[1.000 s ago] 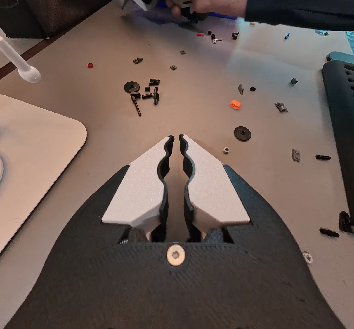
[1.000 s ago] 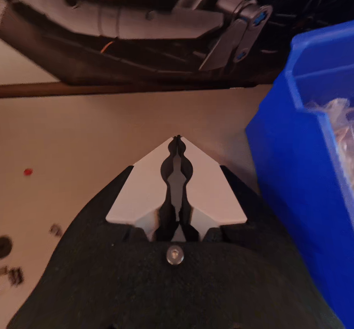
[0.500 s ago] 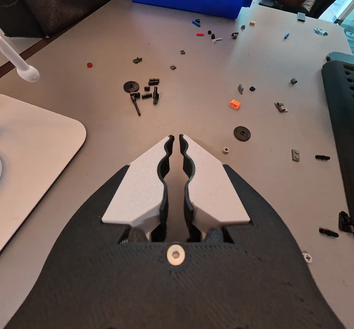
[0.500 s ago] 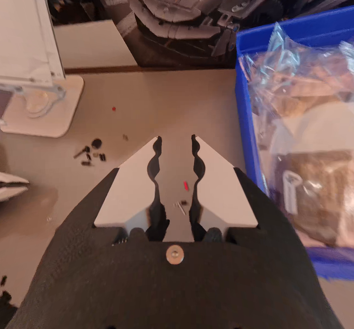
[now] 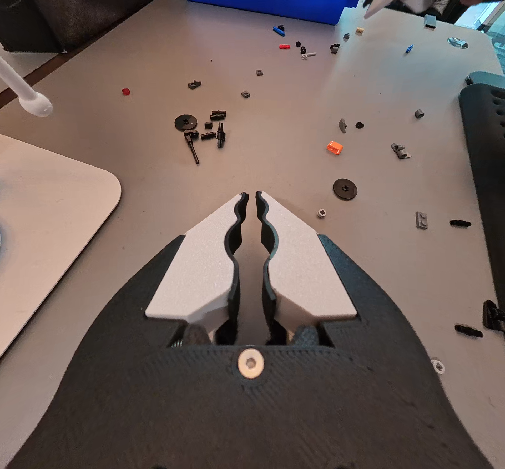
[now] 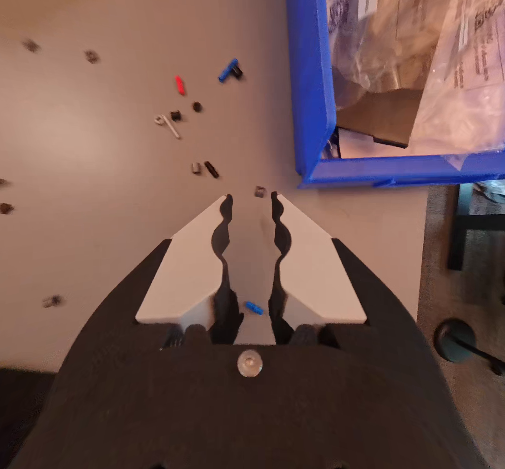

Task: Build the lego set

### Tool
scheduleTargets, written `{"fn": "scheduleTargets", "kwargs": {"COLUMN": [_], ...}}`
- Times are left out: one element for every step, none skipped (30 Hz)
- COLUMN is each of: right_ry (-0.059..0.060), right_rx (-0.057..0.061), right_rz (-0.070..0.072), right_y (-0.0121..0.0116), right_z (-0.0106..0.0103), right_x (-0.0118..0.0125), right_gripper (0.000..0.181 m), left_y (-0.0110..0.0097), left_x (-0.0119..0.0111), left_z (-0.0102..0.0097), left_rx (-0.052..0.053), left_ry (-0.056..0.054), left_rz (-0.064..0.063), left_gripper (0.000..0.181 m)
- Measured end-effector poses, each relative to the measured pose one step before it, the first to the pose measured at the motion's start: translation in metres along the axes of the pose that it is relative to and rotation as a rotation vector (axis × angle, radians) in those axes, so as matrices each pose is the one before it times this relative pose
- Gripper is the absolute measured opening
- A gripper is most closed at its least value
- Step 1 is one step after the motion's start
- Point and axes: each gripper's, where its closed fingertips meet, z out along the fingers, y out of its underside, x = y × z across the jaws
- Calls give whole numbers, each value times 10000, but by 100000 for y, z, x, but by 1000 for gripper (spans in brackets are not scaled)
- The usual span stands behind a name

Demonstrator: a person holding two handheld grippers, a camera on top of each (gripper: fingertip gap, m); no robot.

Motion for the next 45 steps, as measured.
{"fn": "scheduleTargets", "kwargs": {"right_ry": [-52, -126, 129, 104, -78, 23, 8, -94, -185, -157, 13, 62, -60, -123, -27, -163, -122, -51, -130, -166, -145, -116, -34, -30, -347, -298, -91, -95, -201, -17, 93, 73, 115, -21, -47, -35, -109, -78, 110, 181, 46, 51, 99, -45, 14], "right_rx": [-3, -183, -308, -25, 113, -76, -57, 98, 23, 100, 25, 63, 85, 11, -17, -2, 51, 67, 30, 65, 73, 109, 135, 107, 77, 46, 126, 104, -33, -87, -117, -90, -34, -14, 32, 25, 33, 96, 19, -89, -72, -37, -90, -105, -18], "right_rz": [-26, 95, -14, -126, 29, 213, 111, 42, 99, 186, 93, -69, -91, -72, -43, -72, -91, -104, -87, -77, -94, -87, -94, -16, 46, 21, -89, -159, -193, -214, -264, -309, -229, -168, -72, 15, -6, -77, -56, -60, -127, -113, -32, -19, -38], "right_y": [347, 423, 455, 68, -136, 80, 37, -161, -4, -133, -52, -48, -77, -4, 33, 13, -80, -133, -118, -212, -236, -291, -277, -184, -121, -48, -111, -76, 58, 151, 212, 178, 126, 127, 106, 141, 135, 81, 200, 369, 375, 374, 402, 349, 196], "right_z": [512, 525, 479, 384, 349, 336, 304, 262, 258, 85, 26, 29, 44, 14, -15, -28, -105, -131, -95, -86, -102, -137, -224, -325, -392, -409, -448, -405, -299, -203, -142, -137, -126, -104, -86, -63, -37, -71, -61, 15, 95, 171, 147, 83, 42], "right_x": [79, 4, 338, 163, -132, 100, 72, -130, -270, -151, 110, 105, -144, -277, -171, -435, -466, -396, -504, -568, -545, -449, -267, -141, -552, -499, -264, -331, -533, -287, -119, -129, -17, -197, -184, -87, -179, -165, 135, 236, 28, 33, 141, -67, 6], "right_gripper": [25, 25, 26, 24, 22, 22, 23, 21, 17, 11, 8, 5, 4, 0, 0, 0, 0, 0, 0, 0, 0, 0, 0, 5, 15, 21, 22, 24, 26, 27, 27, 28, 29, 29, 30, 32, 34, 35, 35, 35, 35, 35, 35, 35, 36], "left_y": [21, 5, -1, 16, 17, 11, 7, 19, 28, 42, 40, 25, 29, 42, 62, 57, 34, 32, 31, -9, -14, 74, 149, 100, 11, -27, -9, -33, -11, 95, 121, 77, 38, 15, 73, 52, 13, 1, 143, 244, 213, 132, -25, -111, -76], "left_x": [10, 5, 3, -6, -8, 17, 15, 30, 38, 74, 66, 85, 189, 205, 204, 234, 300, 274, 245, 197, 222, 138, 8, -49, -63, -87, -93, 35, 148, 149, 149, 252, 277, 221, 122, 60, -25, -68, -76, -130, -39, -86, -120, -20, -1], "left_z": [11, 1, 4, 10, 15, 5, 2, 17, 24, 37, 43, 33, 44, 74, 109, 141, 136, 134, 104, 109, 109, 118, 79, 11, -66, -93, -68, -16, 67, 154, 199, 190, 190, 186, 179, 139, 98, 65, 94, 96, 88, 45, -18, -54, -28], "left_rx": [-15, -5, -1, -10, -14, -12, -6, -14, -27, -35, -38, -27, -34, -51, -73, -80, -69, -70, -67, -44, -29, -66, -106, -53, 16, 38, 10, 8, -17, -100, -133, -129, -114, -110, -136, -109, -42, -11, -68, -130, -102, -85, 9, 72, 51], "left_ry": [1, -1, -1, -7, -2, -2, -4, 1, 3, 18, 16, 12, 53, 33, 24, 42, 69, 49, 33, 25, 59, 28, -29, -35, -12, -11, -38, 11, 42, -3, -23, 37, 20, -19, -63, -86, -109, -104, -73, -82, -24, -51, -93, -24, 3], "left_rz": [5, 5, 5, 0, 5, 10, 15, 20, 32, 46, 45, 59, 92, 125, 134, 126, 144, 157, 144, 99, 63, 62, 65, 28, -26, -31, -2, 10, 49, 113, 131, 144, 162, 158, 152, 131, 84, 42, -7, -53, -55, -70, -63, -55, -46], "left_gripper": [4, 4, 4, 4, 4, 4, 4, 4, 4, 4, 4, 4, 4, 4, 4, 4, 5, 5, 5, 5, 5, 5, 5, 5, 5, 5, 5, 5, 6, 7, 8, 10, 12, 13, 15, 17, 18, 19, 19, 20, 20, 20, 20, 20, 20]}}
